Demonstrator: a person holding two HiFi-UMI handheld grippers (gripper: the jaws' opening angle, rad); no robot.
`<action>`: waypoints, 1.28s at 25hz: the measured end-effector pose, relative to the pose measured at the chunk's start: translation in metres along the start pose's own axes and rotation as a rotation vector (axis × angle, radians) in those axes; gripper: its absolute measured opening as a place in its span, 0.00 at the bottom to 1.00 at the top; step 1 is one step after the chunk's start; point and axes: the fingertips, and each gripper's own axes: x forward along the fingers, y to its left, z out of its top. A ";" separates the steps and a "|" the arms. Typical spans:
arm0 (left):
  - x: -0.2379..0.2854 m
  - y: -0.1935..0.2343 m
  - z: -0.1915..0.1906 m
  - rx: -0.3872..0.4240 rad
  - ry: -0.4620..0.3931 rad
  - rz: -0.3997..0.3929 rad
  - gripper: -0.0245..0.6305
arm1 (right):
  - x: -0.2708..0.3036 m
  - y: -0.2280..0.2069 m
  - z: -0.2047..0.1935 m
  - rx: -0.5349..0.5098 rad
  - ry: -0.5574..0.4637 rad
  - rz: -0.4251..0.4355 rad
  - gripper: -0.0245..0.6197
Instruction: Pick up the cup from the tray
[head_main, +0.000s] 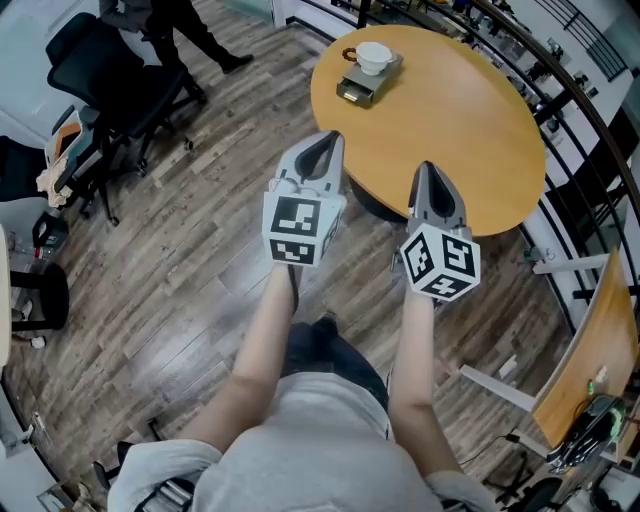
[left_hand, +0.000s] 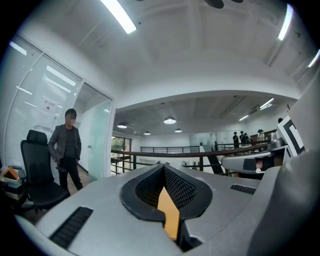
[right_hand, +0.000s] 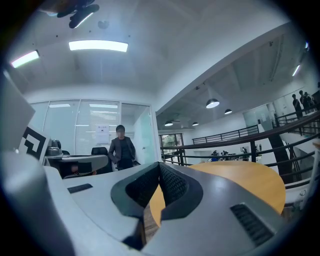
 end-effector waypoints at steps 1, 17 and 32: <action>0.005 0.001 0.000 0.001 0.001 0.002 0.05 | 0.005 -0.003 0.000 0.002 0.001 0.002 0.05; 0.094 0.049 -0.011 -0.001 0.018 0.009 0.05 | 0.102 -0.025 -0.010 0.019 0.017 0.011 0.05; 0.206 0.096 -0.026 -0.031 0.052 -0.061 0.05 | 0.210 -0.058 -0.022 0.027 0.057 -0.057 0.05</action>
